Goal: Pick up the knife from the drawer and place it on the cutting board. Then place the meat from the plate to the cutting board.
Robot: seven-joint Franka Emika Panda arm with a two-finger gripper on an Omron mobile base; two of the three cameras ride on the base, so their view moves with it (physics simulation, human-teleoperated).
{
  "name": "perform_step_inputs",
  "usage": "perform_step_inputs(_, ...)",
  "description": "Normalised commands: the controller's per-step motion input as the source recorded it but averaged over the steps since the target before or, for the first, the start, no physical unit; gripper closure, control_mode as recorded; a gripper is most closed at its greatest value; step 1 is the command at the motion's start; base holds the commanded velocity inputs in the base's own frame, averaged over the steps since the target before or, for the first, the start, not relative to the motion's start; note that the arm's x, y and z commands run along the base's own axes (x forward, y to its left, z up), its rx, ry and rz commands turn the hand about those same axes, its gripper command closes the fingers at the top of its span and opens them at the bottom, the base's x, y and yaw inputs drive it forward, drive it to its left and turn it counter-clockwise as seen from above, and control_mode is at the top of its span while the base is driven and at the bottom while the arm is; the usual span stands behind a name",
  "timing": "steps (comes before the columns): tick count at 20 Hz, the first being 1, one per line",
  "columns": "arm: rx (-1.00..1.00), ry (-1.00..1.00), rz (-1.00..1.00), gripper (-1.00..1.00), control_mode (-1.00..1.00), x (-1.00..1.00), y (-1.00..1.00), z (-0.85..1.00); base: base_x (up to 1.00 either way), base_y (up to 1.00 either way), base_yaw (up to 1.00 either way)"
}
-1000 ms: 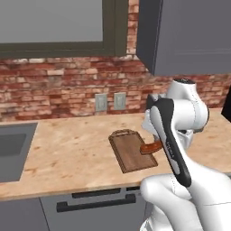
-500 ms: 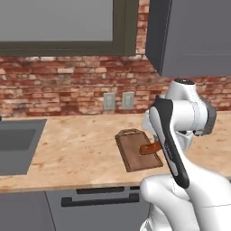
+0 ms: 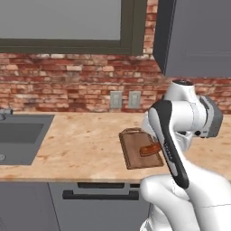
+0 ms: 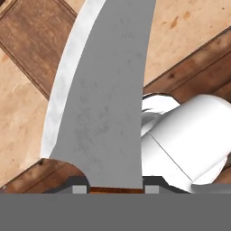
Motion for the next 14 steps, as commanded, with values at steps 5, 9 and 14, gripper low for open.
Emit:
perform_step_inputs(5,-0.09,0.06,0.08,1.00,-1.00,0.09,0.08,-0.33,0.00,0.00,0.00)
perform_step_inputs(9,-0.11,0.03,0.17,1.00,-1.00,0.29,0.01,-0.46,0.00,0.00,0.00)
perform_step_inputs(14,-0.02,0.02,0.31,1.00,-1.00,0.26,-0.02,-0.28,0.00,0.00,0.00)
